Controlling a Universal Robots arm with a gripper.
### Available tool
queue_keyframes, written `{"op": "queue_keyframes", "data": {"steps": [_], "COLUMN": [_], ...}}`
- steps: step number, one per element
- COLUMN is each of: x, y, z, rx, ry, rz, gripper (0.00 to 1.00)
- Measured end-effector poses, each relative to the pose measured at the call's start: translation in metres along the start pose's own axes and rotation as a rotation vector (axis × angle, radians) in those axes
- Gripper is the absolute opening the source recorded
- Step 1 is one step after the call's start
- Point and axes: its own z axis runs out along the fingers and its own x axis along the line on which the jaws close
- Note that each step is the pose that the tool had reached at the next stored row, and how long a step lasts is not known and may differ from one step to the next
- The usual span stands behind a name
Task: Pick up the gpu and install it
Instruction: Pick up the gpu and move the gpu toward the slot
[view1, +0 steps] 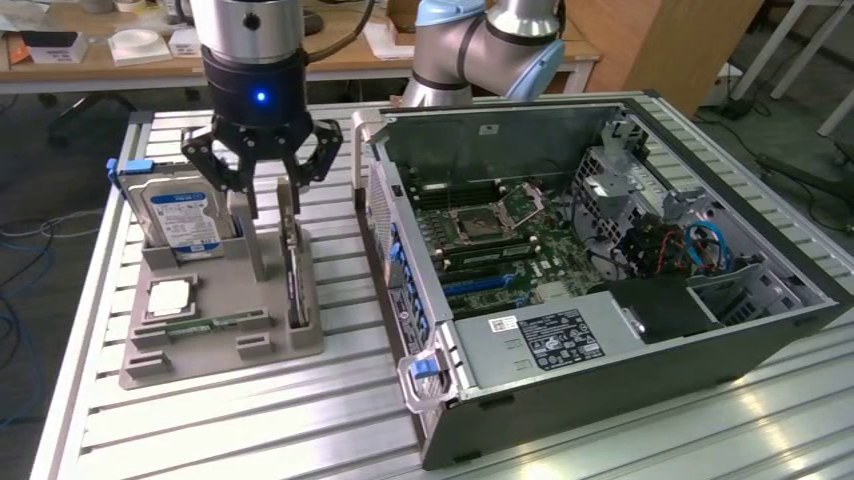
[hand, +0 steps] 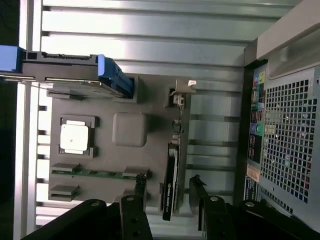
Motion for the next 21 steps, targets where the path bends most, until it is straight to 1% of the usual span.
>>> {"op": "queue_keyframes", "data": {"steps": [3,5,9,13,16,17,19,21], "x": [0.000,0.000,0.000,0.000,-0.001,-0.001,-0.001,-0.001], "y": [-0.0036,-0.0044,-0.0059,-0.0069,-0.0071,-0.0073,-0.0075,-0.0077], "z": [0.0042,0.0063,0.0106,0.0153,0.0187,0.0201,0.0236,0.0272], "rx": [0.0007,0.0011,0.0016,0.0024,0.0029,0.0030,0.0030,0.0031], "ry": [-0.0002,-0.0019,-0.0110,-0.0188,-0.0284,-0.0305,-0.0322,-0.0327], "rz": [-0.001,-0.002,-0.003,-0.003,-0.004,-0.004,-0.004,-0.004], "gripper": [0.47,0.47,0.47,0.47,0.47,0.47,0.47,0.47]}}
